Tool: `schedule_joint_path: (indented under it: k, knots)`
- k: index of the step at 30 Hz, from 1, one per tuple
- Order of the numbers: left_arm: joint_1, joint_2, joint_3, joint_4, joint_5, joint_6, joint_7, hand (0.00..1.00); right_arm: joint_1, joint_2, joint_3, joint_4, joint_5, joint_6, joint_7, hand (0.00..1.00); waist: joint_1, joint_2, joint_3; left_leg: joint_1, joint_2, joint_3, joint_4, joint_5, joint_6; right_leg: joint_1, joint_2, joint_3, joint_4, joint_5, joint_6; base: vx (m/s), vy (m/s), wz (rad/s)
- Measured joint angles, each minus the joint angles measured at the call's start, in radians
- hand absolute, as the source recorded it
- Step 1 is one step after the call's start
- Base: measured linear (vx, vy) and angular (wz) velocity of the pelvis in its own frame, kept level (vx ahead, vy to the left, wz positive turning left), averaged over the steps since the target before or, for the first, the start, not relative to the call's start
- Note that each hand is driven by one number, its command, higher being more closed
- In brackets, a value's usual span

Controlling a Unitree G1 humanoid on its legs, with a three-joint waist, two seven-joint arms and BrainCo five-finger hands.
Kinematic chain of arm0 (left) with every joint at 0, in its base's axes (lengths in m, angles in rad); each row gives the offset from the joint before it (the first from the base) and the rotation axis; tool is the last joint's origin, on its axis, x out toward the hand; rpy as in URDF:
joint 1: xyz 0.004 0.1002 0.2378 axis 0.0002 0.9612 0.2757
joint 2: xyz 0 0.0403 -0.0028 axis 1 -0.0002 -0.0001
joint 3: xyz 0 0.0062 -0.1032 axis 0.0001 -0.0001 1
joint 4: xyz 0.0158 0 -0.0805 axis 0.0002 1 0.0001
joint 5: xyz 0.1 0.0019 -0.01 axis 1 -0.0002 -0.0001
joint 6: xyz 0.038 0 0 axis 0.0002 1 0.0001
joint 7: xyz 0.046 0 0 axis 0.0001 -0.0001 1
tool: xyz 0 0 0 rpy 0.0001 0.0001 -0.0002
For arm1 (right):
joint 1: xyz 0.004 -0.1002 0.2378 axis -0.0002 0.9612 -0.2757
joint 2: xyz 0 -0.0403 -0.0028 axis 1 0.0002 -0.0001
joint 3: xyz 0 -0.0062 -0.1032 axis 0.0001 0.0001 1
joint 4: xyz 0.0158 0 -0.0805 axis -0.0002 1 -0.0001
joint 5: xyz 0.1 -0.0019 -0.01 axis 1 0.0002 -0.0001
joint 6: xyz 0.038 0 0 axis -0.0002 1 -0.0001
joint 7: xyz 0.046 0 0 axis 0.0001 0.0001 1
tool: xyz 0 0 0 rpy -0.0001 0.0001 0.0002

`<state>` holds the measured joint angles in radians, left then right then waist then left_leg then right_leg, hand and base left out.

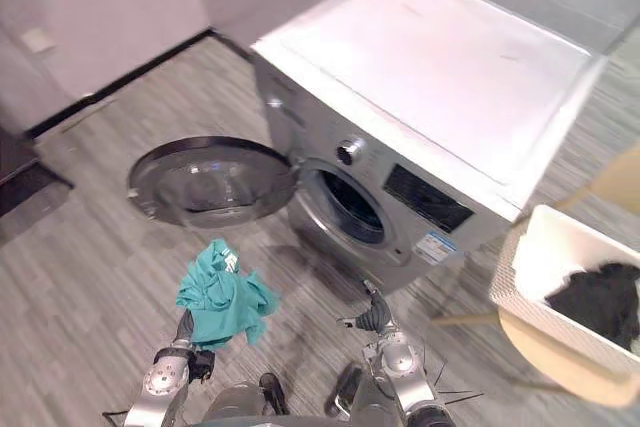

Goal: Pick up the laundry basket with both hands and put the clothes into the washing machine.

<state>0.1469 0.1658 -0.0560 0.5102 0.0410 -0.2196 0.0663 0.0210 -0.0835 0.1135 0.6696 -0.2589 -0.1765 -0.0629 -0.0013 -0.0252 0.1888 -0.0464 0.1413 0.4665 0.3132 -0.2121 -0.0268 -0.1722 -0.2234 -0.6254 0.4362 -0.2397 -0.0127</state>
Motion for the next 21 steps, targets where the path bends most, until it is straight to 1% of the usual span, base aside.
schedule_joint_path:
  k: [1, 2, 3, 4, 5, 6, 7, 8, 9, 10, 11, 12, 13, 14, 15, 17, 18, 19, 20, 21]
  knots:
    - [0.003, -0.011, -0.004, 0.0, 0.006, 0.0, -0.004, 1.0, 0.008, -0.007, -0.004, 0.01, 0.0, 0.001, 0.0, 0.0, -0.016, 0.01, 0.001, 0.013, 0.014, -0.001, 0.03, 0.0, -0.001, 0.019, 0.008, 0.005, -0.001, 0.0, -0.001, 0.3, -0.141, -0.43]
    - [0.005, -0.02, -0.017, 0.0, 0.012, -0.001, -0.015, 1.0, 0.031, -0.012, -0.019, 0.014, 0.0, 0.003, 0.0, 0.0, -0.022, 0.022, 0.001, 0.015, 0.054, 0.001, 0.127, -0.005, -0.008, 0.068, 0.04, 0.021, -0.037, 0.0, -0.001, 0.29, -0.14, -0.4]
    - [0.006, -0.024, -0.017, 0.0, 0.012, -0.001, -0.02, 1.0, 0.044, -0.014, -0.022, 0.015, 0.001, 0.004, -0.001, 0.0, -0.023, 0.023, 0.001, 0.008, 0.073, 0.0, 0.182, -0.005, -0.008, 0.089, 0.054, 0.029, -0.057, 0.0, -0.001, 0.28, -0.122, -0.64]
    - [0.007, -0.029, -0.017, 0.0, 0.012, -0.001, -0.022, 1.0, 0.054, -0.023, -0.021, 0.016, 0.002, 0.005, -0.003, 0.0, -0.013, 0.03, 0.003, -0.032, 0.126, -0.009, 0.362, 0.011, -0.012, 0.132, 0.088, 0.061, -0.101, 0.0, -0.001, 0.27, -0.041, -0.98]
    - [0.01, -0.037, -0.019, 0.01, 0.011, 0.0, -0.022, 1.0, 0.041, -0.031, -0.022, 0.027, 0.009, 0.007, -0.014, 0.0, -0.006, 0.034, 0.007, -0.105, 0.155, -0.07, 0.509, -0.015, -0.016, 0.158, 0.102, 0.117, -0.126, -0.001, -0.003, 0.21, -0.013, -1.07]
    - [0.01, -0.04, -0.02, 0.013, 0.011, 0.001, -0.022, 1.0, 0.04, -0.035, -0.03, 0.033, 0.014, 0.007, -0.022, 0.0, -0.005, 0.033, 0.008, -0.125, 0.147, -0.091, 0.527, -0.036, -0.014, 0.16, 0.1, 0.139, -0.128, -0.001, -0.002, 0.2, 0.085, -1.03]
    - [0.01, -0.042, -0.022, 0.013, 0.012, 0.003, -0.022, 1.0, 0.032, -0.038, -0.053, 0.04, 0.016, 0.009, -0.031, 0.0, -0.005, 0.025, 0.015, -0.166, 0.119, -0.14, 0.527, -0.066, -0.014, 0.167, 0.085, 0.179, -0.136, 0.001, 0.001, 0.2, 0.183, -1.02]
    - [0.01, -0.043, -0.022, 0.013, 0.013, 0.005, -0.02, 1.0, 0.016, -0.041, -0.079, 0.057, 0.026, 0.01, -0.04, 0.0, 0.001, 0.014, 0.022, -0.213, 0.075, -0.202, 0.451, -0.079, -0.022, 0.175, 0.062, 0.23, -0.141, 0.006, 0.009, 0.24, 0.239, -1.17]
    - [0.009, -0.044, -0.022, 0.014, 0.013, 0.005, -0.019, 1.0, 0.016, -0.043, -0.09, 0.068, 0.036, 0.011, -0.045, 0.0, 0.011, 0.007, 0.029, -0.232, 0.051, -0.251, 0.361, -0.075, -0.027, 0.18, 0.05, 0.258, -0.141, 0.008, 0.014, 0.19, 0.246, -0.99]
    - [0.009, -0.045, -0.023, 0.015, 0.015, 0.005, -0.019, 1.0, 0.015, -0.043, -0.097, 0.076, 0.036, 0.01, -0.046, 0.0, 0.014, 0.014, 0.03, -0.235, 0.038, -0.289, 0.29, -0.067, -0.036, 0.183, 0.047, 0.276, -0.14, 0.009, 0.025, 0.19, 0.325, -1.04]
    - [0.026, -0.052, -0.027, 0.013, 0.025, 0.003, -0.017, 1.0, 0.027, -0.064, -0.106, 0.085, 0.038, 0.009, -0.049, 0.0, 0.019, 0.069, 0.018, -0.227, 0.034, -0.399, 0.058, 0.123, -0.068, 0.185, 0.079, 0.31, -0.141, 0.004, 0.088, 0.17, 0.316, -0.87]
    - [0.01, -0.043, -0.027, 0.041, 0.034, 0.006, -0.014, 1.0, 0.012, -0.04, -0.106, 0.107, 0.043, 0.014, -0.05, 0.0, 0.017, 0.034, 0.026, -0.222, 0.006, -0.381, 0.096, 0.103, -0.058, 0.185, 0.042, 0.352, -0.147, -0.013, 0.117, 0.16, 0.297, -0.72]
    - [0.006, -0.039, -0.027, 0.048, 0.036, 0.009, -0.011, 1.0, 0.017, -0.036, -0.106, 0.106, 0.043, 0.012, -0.048, 0.0, 0.014, 0.031, 0.025, -0.219, -0.007, -0.382, 0.091, 0.098, -0.052, 0.183, 0.036, 0.356, -0.154, -0.009, 0.119, 0.12, 0.15, -0.12]
    - [-0.006, -0.033, -0.028, 0.052, 0.041, 0.016, -0.005, 1.0, 0.035, -0.029, -0.109, 0.103, 0.043, 0.009, -0.048, 0.0, 0.011, 0.021, 0.026, -0.225, -0.026, -0.38, 0.087, 0.095, -0.048, 0.184, 0.025, 0.356, -0.172, -0.006, 0.117, 0.17, 0.193, 0.04]
    - [-0.012, -0.027, -0.028, 0.052, 0.041, 0.016, 0.002, 1.0, 0.044, -0.029, -0.109, 0.104, 0.044, 0.01, -0.048, 0.0, 0.016, 0.021, 0.029, -0.233, -0.039, -0.372, 0.101, 0.084, -0.032, 0.184, 0.013, 0.358, -0.18, 0.002, 0.121, 0.16, 0.177, 0.08]
    - [-0.012, -0.022, -0.018, 0.054, 0.04, 0.016, 0.01, 1.0, 0.034, -0.029, -0.109, 0.104, 0.047, 0.01, -0.048, 0.0, 0.017, 0.023, 0.042, -0.235, -0.036, -0.358, 0.125, 0.063, -0.023, 0.173, 0.01, 0.384, -0.16, 0.011, 0.137, 0.06, 0.128, -0.19]
    - [-0.022, -0.019, -0.013, 0.055, 0.038, 0.017, 0.025, 1.0, 0.005, -0.031, -0.11, 0.107, 0.056, 0.007, -0.05, 0.0, 0.016, 0.027, 0.068, -0.243, -0.031, -0.346, 0.154, 0.048, -0.02, 0.142, 0.009, 0.407, -0.114, 0.008, 0.14, -0.01, 0.107, -0.41]
    - [-0.026, -0.013, -0.012, 0.055, 0.037, 0.017, 0.029, 1.0, -0.006, -0.033, -0.11, 0.109, 0.06, 0.005, -0.051, 0.0, 0.016, 0.029, 0.08, -0.25, -0.023, -0.339, 0.168, 0.042, -0.019, 0.124, 0.009, 0.415, -0.088, 0.006, 0.144, -0.08, 0.097, -0.54]
    - [-0.048, -0.011, -0.014, 0.055, 0.029, 0.017, 0.038, 1.0, -0.033, -0.037, -0.113, 0.11, 0.076, 0.005, -0.055, 0.0, 0.016, 0.03, 0.111, -0.278, -0.01, -0.326, 0.205, 0.032, -0.019, 0.065, 0.007, 0.438, -0.02, -0.003, 0.154, -0.11, 0.038, -0.45]
    - [-0.071, -0.011, -0.014, 0.055, 0.027, 0.017, 0.048, 1.0, -0.052, -0.04, -0.113, 0.108, 0.087, 0.006, -0.064, 0.0, 0.015, 0.032, 0.136, -0.304, -0.002, -0.322, 0.236, 0.024, -0.015, 0.021, 0.005, 0.45, 0.034, -0.012, 0.156, -0.18, 0.032, -0.49]
